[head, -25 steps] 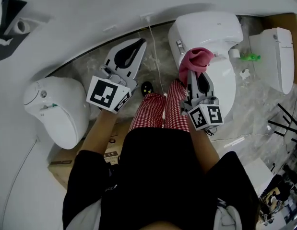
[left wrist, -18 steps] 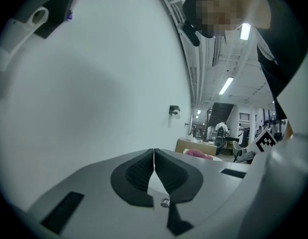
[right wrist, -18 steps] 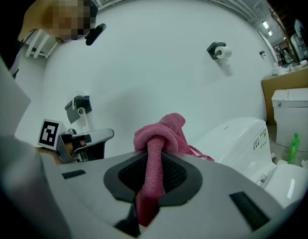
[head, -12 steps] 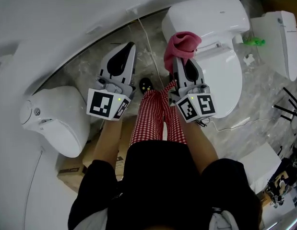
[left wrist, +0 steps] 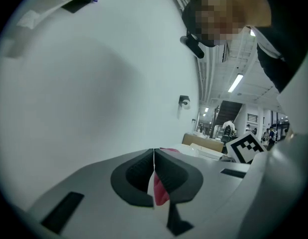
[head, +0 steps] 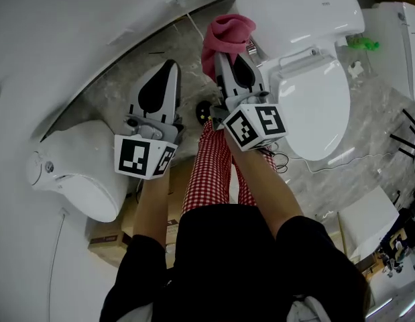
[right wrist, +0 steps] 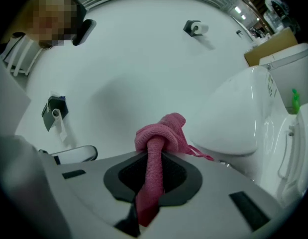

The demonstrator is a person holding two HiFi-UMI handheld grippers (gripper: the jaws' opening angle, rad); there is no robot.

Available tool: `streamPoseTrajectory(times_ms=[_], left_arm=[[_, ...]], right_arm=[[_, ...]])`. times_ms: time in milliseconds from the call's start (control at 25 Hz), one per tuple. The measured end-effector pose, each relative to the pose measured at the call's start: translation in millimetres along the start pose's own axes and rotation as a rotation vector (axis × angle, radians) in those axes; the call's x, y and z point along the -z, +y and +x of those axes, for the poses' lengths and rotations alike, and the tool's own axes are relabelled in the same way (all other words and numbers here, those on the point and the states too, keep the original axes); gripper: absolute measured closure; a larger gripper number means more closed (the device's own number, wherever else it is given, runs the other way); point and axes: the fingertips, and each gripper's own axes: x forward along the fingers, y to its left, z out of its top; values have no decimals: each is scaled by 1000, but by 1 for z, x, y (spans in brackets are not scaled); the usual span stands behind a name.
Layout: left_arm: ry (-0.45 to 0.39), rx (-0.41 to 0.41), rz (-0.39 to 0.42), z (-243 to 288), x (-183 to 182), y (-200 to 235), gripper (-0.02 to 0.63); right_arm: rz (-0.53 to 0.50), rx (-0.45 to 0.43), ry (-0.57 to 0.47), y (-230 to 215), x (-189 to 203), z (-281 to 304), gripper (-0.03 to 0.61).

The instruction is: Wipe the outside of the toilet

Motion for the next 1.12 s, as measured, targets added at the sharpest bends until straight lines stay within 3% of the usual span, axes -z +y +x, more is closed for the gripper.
streamPoseTrajectory(times_ms=[440, 880, 1120], left_arm=[[38, -2, -36, -1, 18, 25, 603], [67, -14, -68, -4, 26, 39, 603], [67, -17, -82, -5, 28, 39, 603]], right_arm=[[171, 177, -5, -46, 32, 49, 523], [427, 388, -60, -89, 61, 68, 523], [447, 445, -92, -108, 55, 60, 523]])
